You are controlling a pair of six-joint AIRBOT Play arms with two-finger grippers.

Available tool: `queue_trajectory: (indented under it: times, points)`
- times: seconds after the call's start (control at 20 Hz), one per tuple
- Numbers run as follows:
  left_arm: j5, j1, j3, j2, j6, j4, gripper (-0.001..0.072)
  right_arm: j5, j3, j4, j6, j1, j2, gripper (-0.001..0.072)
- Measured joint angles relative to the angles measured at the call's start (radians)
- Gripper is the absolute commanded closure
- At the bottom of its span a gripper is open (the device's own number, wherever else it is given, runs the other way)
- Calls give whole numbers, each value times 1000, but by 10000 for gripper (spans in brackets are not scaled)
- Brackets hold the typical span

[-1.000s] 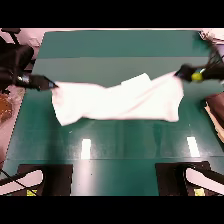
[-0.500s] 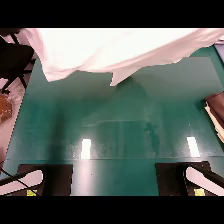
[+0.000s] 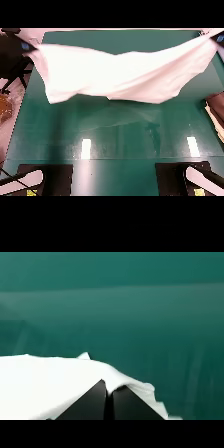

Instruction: Fold the shirts.

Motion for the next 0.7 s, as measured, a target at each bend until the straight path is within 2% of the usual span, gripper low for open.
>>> queue_trajectory:
  times: [0.4, 0.7]
  points:
    - [-53, 0, -434, 0, -64, 67, 685, -3, -369, -5, -41, -2, 80, 697]
    - [70, 0, -698, 0, -32, 179, 685, -61, -650, -6, -47, -2, 101, 697]
